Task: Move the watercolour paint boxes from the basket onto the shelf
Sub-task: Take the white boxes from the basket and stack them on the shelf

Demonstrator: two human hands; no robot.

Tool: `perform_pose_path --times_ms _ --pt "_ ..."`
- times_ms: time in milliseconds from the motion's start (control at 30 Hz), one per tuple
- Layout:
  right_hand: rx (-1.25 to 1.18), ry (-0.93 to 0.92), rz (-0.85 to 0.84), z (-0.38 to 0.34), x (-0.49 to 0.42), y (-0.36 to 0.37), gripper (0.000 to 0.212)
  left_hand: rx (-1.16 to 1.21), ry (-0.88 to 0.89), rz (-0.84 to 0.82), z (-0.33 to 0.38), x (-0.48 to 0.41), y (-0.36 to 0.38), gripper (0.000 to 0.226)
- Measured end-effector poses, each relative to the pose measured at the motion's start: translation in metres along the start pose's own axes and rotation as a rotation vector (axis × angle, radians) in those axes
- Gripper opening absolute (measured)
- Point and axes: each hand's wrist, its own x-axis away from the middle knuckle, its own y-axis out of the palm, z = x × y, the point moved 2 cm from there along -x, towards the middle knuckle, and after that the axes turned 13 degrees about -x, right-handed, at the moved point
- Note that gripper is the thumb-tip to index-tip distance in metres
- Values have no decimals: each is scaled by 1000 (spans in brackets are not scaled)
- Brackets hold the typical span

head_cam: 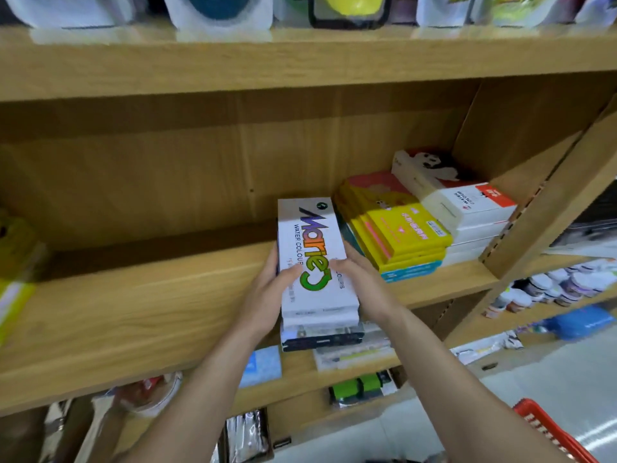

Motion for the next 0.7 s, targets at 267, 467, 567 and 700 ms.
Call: perform_pose_path --times_ms 267,467,567,700 --pt "338 -418 -29 41 74 -10 82 -142 111 -96 -15 51 -2 88" --pt "649 -407 -15 46 65 -19 85 -426 152 -85 -21 40 2 128" --pt "629 -412 14 42 53 -25 81 -490 160 -66 -21 26 3 131" --pt "614 -418 259 43 48 -33 64 -530 149 35 -15 3 14 134"
